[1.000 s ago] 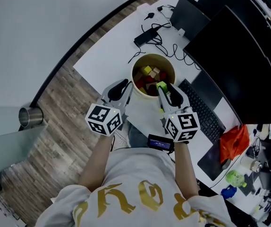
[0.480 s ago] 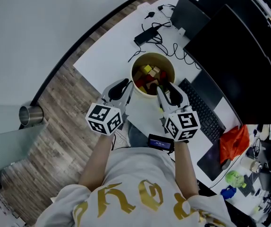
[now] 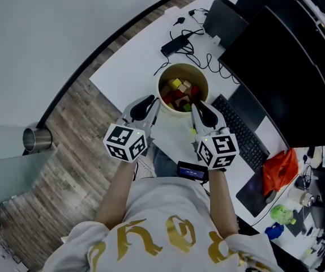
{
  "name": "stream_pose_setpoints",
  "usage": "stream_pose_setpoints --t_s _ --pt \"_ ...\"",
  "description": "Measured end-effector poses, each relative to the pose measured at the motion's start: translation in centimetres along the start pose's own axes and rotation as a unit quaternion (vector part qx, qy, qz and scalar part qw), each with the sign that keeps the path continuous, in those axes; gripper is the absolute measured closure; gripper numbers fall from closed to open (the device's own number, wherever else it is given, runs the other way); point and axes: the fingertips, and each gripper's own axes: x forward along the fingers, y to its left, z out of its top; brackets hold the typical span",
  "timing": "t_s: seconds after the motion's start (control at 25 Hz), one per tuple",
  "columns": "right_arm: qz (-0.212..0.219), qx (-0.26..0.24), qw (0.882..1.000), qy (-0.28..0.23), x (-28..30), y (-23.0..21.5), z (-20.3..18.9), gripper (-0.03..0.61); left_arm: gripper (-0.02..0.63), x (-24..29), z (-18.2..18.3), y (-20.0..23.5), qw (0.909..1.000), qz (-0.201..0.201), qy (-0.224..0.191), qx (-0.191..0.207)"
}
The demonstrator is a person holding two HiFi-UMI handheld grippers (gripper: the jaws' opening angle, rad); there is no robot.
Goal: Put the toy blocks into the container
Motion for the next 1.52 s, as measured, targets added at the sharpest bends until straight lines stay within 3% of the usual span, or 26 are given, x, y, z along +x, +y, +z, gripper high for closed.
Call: stream_pose_setpoints --t_s 0.24,0.84,1.12,1.52 --pt "-0.016 -0.008 1.000 -0.017 -1.7 0.4 0.8 0.569 0.546 -1.5 0.5 -1.0 0.9999 0.002 -0.006 0.012" --pt "-0.032 -0.017 0.998 -0.047 -9.2 2.4 0.5 0.566 0.551 -6.3 0.2 -5.9 0.9991 0.001 -0.021 0.036" --pt "-0.046 -0.005 0.998 -0.041 -11.9 1.8 -1.4 0.563 0.551 -6.9 -2.1 -7.6 0.9995 -0.007 -0.006 0.029" --pt "-0.067 0.002 0.998 -0.001 -13.4 -0.7 -5.5 0.491 0.551 -4.8 -6.1 -8.8 0.9984 -0.029 0.038 0.029"
